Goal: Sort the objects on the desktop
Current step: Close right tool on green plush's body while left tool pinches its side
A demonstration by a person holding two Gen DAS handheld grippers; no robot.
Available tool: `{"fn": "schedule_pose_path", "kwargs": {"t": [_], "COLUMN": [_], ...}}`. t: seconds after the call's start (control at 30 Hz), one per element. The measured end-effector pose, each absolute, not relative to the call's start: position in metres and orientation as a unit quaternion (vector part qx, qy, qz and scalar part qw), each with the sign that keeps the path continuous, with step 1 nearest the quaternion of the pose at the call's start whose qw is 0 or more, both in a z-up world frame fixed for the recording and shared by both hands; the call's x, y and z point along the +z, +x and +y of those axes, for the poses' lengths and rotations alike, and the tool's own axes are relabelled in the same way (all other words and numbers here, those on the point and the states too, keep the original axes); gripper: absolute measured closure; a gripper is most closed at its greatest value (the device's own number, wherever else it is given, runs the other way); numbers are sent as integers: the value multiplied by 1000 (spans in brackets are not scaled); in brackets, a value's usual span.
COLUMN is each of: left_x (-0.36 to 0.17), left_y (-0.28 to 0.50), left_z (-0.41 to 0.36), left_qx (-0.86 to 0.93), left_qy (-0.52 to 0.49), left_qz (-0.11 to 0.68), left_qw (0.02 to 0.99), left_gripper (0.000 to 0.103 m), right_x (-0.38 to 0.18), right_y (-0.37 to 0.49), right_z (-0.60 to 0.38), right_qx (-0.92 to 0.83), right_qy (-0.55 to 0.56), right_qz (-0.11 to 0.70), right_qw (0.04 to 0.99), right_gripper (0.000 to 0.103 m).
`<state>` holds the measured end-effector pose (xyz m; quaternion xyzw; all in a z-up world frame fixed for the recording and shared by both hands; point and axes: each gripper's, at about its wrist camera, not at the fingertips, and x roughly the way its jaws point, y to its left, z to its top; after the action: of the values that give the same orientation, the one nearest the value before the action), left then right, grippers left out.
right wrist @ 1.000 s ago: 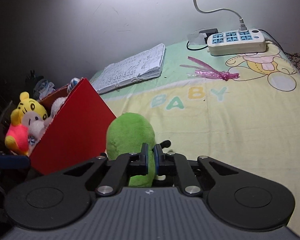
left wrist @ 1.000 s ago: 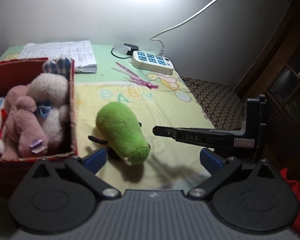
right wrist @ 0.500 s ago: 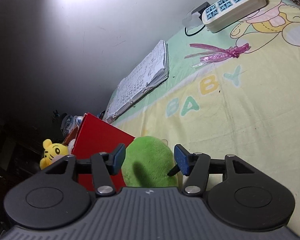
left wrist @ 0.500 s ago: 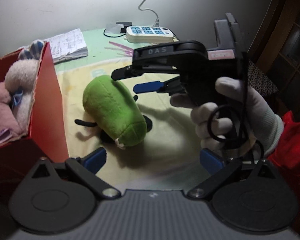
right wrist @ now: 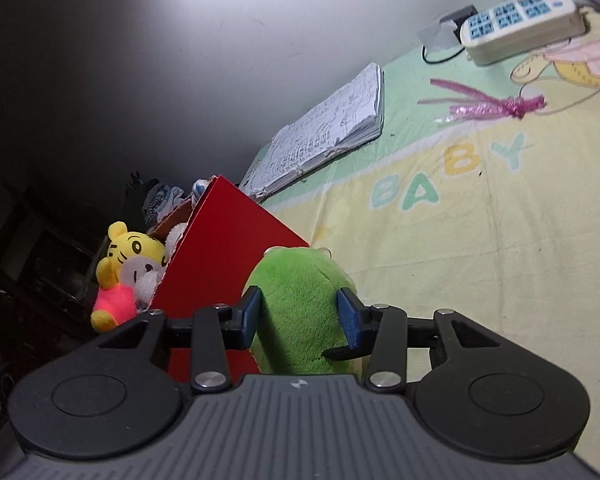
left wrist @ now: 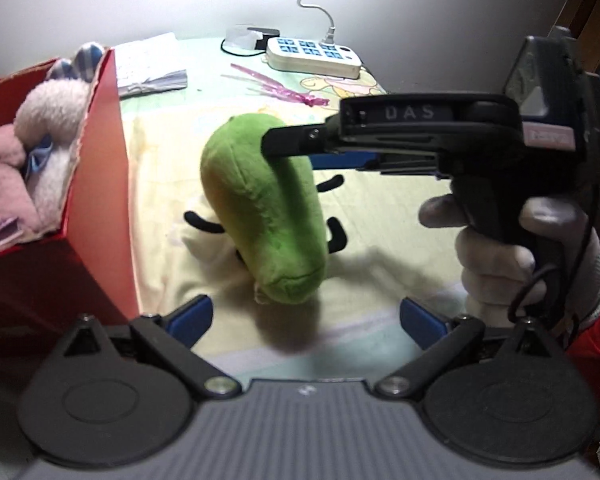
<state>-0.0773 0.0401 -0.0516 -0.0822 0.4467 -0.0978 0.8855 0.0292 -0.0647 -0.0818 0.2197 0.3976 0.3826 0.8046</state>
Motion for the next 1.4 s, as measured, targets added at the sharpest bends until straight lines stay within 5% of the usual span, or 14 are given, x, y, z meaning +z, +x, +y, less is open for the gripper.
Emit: {"fn": "schedule_pose_path", "kwargs": {"t": [0.13, 0.3, 0.63, 1.4], "left_x": [-52, -56, -64, -84], "left_y": [-72, -67, -84, -75], "left_z": [27, 23, 47, 81], "left_qx": [-115, -106, -75, -78], "left_qy": [-76, -66, -78, -145], "left_qz": [445, 455, 467, 486], "left_qw": [885, 882, 878, 858], "left_gripper": [3, 3, 3, 3], "right_x": [-61, -65, -105, -149], "right_y": [4, -4, 7, -10], "right_z": [-70, -58, -79, -78], "right_qx": [362, 367, 388, 329], "right_qy": [108, 94, 328, 368], "right_qz": [368, 378, 446, 501], "right_qw": [850, 844, 737, 711], "right_gripper": [56, 49, 48, 57]}}
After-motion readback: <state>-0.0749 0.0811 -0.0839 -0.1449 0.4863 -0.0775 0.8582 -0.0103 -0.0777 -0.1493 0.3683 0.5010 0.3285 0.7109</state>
